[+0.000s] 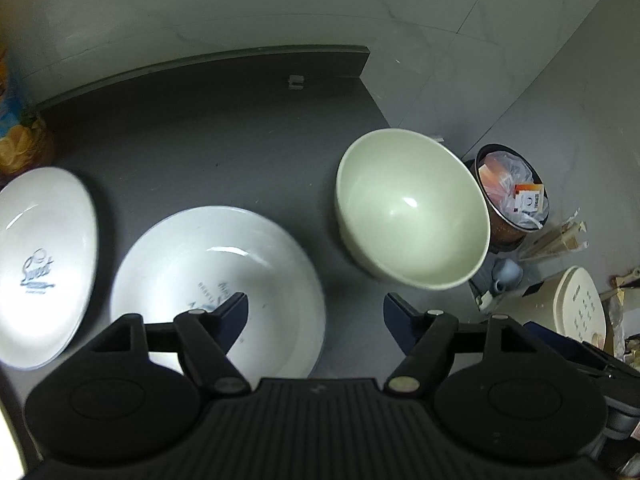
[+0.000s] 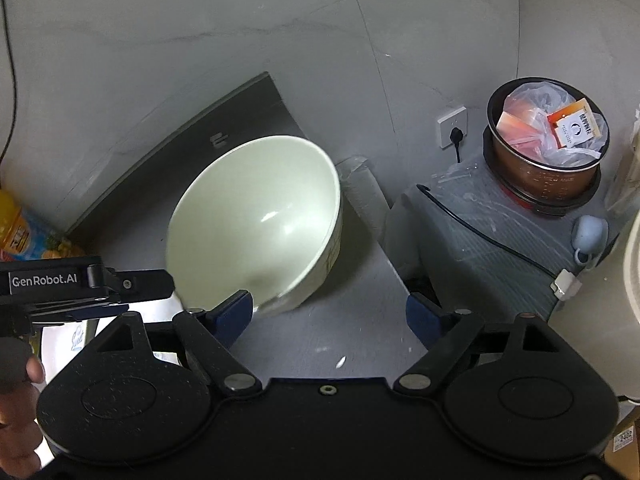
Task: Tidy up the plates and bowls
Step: 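Grip the smaller cream bowl rim with both tools and lift it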
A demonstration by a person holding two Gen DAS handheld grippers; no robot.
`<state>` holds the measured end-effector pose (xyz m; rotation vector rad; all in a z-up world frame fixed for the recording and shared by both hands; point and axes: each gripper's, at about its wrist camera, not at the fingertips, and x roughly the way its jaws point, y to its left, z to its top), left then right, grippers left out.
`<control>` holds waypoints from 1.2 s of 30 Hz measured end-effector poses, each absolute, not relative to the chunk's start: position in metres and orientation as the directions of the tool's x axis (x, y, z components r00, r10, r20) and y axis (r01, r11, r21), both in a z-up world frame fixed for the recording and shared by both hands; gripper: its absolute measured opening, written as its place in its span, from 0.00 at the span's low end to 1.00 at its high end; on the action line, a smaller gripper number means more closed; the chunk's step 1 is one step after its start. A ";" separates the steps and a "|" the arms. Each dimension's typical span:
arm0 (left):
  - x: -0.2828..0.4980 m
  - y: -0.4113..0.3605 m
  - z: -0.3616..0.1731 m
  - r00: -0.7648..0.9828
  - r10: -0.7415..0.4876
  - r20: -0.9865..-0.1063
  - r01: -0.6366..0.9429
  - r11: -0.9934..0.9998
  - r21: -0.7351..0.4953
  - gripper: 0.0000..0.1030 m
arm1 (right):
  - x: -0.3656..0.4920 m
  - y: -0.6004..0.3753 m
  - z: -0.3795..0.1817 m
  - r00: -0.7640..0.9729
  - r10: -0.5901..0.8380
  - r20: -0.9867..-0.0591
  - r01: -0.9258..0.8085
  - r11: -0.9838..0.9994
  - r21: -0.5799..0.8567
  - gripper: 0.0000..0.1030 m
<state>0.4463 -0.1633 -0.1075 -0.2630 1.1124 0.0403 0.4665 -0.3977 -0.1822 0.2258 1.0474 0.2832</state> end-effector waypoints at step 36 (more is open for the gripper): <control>0.509 -0.197 -0.158 0.420 -0.133 -0.898 -0.212 0.947 -0.240 0.14 | 0.454 -0.392 -0.181 0.477 0.374 -0.796 -0.066 0.918 0.392 0.24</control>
